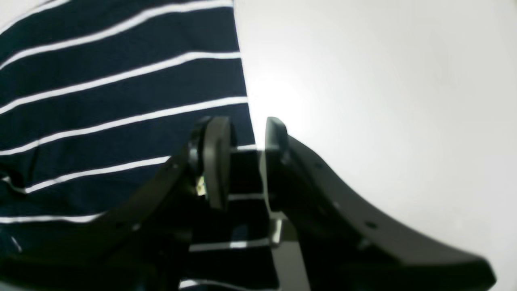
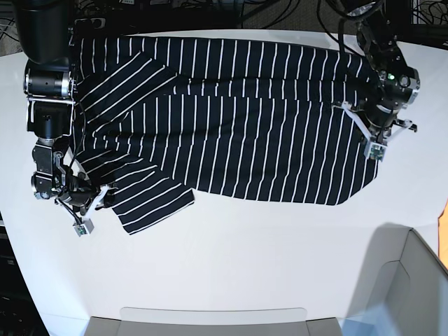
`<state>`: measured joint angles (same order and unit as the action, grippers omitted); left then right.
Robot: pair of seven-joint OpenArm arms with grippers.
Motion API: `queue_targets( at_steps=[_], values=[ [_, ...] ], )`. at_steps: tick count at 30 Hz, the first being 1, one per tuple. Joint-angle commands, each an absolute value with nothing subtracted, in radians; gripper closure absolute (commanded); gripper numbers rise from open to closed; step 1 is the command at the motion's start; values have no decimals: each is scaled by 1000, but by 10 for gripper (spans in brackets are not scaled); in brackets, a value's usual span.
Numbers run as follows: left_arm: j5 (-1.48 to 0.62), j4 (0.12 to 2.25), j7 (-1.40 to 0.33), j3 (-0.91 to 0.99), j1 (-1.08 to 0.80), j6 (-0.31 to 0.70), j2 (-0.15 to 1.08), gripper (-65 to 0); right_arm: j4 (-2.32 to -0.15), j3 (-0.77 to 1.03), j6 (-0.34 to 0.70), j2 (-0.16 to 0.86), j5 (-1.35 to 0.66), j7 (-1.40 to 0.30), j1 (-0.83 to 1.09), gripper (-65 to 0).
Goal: Fold the T-shirt properly
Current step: 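Move both grippers to the folded edge and grasp it, then lift the folded edge with both grippers and fold it over again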
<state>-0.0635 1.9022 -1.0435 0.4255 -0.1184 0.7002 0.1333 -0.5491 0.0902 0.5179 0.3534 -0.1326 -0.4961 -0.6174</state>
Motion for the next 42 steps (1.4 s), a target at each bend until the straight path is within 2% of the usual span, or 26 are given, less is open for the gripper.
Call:
queue_targets(
  at_steps=[1, 10, 16, 20, 21, 25, 29, 34, 42],
  values=[
    [-68, 1919, -1030, 427, -116, 698, 140, 0, -565, 93, 516, 367, -145, -473, -651, -157],
    [-68, 1919, -1024, 427, -113, 698, 140, 0, -492, 91, 518, 323, 10, -478, -664, -157],
    [-68, 1857, -1023, 435, 7, 698, 145, 0, -495, 91, 524, 312, 10, -478, -661, -157],
    [-85, 1653, -1021, 427, 151, 698, 214, -175, -496, 91, 524, 314, 10, -478, -661, -157],
    [-107, 1587, -1018, 427, 188, 698, 232, -195, -496, 91, 524, 314, 10, -478, -661, -157],
    [-248, 1239, -949, 406, 355, 698, 344, -166, -496, 91, 524, 314, 10, -478, -659, -157],
    [-315, 986, -814, 242, 446, 698, 455, -164, -496, 91, 524, 315, 10, -478, -659, -157],
    [-443, 839, -742, -33, 515, 698, 541, -166, -496, 91, 524, 318, 10, -478, -659, -157],
    [-489, 733, -671, -81, 565, 698, 553, -166, -542, 91, 524, 317, 10, -479, -645, -157]
  ],
)
